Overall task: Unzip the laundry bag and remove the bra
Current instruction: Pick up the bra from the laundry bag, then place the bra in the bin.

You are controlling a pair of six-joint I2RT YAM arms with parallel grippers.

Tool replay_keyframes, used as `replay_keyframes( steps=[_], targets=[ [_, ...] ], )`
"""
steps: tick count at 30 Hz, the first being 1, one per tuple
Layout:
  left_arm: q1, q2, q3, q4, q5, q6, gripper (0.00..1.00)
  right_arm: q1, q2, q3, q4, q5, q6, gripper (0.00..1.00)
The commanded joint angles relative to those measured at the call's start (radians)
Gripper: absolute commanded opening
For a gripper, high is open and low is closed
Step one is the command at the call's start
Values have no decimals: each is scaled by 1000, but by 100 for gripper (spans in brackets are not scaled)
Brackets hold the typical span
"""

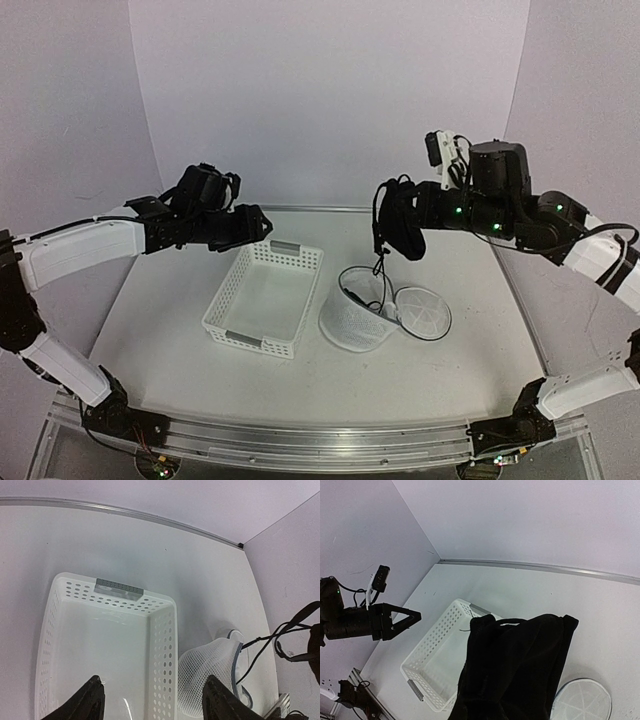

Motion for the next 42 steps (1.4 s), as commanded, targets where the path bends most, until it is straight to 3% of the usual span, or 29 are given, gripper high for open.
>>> replay_keyframes(
  steps=[1, 23, 42],
  targets=[
    [5, -66, -10, -20, -68, 38, 67, 5, -19, 101, 31, 26, -55, 0],
    [5, -148, -87, -29, -100, 50, 68, 5, 41, 423, 84, -13, -213, 0],
    [5, -297, -99, -109, -207, 135, 69, 26, 242, 550, 172, -233, -162, 0]
  ],
)
